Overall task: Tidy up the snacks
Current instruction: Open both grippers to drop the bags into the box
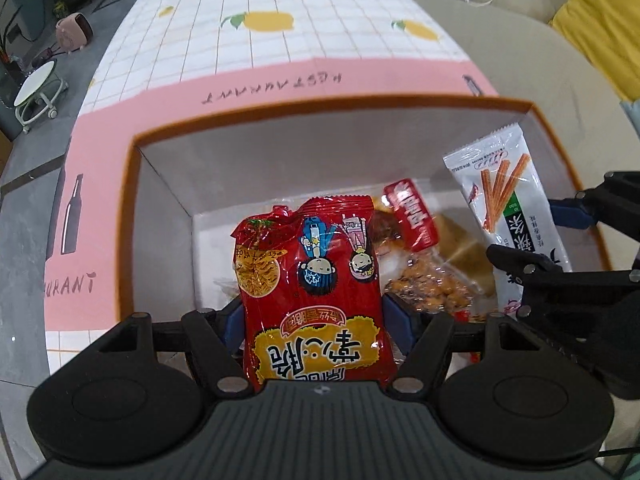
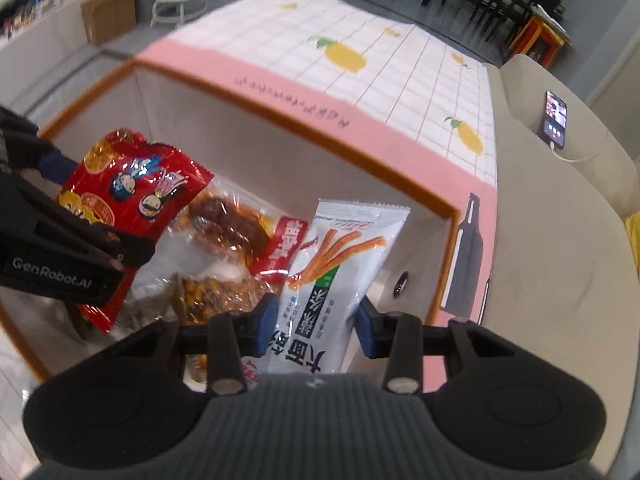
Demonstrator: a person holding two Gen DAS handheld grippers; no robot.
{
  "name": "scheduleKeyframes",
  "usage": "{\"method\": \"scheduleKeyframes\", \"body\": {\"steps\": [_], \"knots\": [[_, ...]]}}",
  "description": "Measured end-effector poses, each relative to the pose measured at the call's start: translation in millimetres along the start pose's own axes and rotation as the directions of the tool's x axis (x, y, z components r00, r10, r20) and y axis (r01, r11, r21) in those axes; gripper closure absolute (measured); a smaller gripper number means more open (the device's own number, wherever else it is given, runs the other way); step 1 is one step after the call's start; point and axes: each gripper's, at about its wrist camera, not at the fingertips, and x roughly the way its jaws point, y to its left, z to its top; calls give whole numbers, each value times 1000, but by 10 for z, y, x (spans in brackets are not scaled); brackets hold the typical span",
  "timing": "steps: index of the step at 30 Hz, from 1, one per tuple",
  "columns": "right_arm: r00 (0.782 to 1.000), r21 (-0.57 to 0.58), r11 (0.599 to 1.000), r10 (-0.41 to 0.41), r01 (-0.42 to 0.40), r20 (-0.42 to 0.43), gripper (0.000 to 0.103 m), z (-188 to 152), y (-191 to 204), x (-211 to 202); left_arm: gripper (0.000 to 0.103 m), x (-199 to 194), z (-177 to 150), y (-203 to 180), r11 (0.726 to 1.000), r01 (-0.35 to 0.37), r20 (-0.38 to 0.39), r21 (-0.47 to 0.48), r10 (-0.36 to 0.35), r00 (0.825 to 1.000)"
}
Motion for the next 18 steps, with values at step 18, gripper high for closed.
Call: {"method": "scheduleKeyframes", "body": {"steps": [18], "knots": [[996, -60, 998, -34, 28, -88, 57, 68, 82, 259, 15, 181, 61, -29, 998, -66, -24, 11, 66, 998]]}}
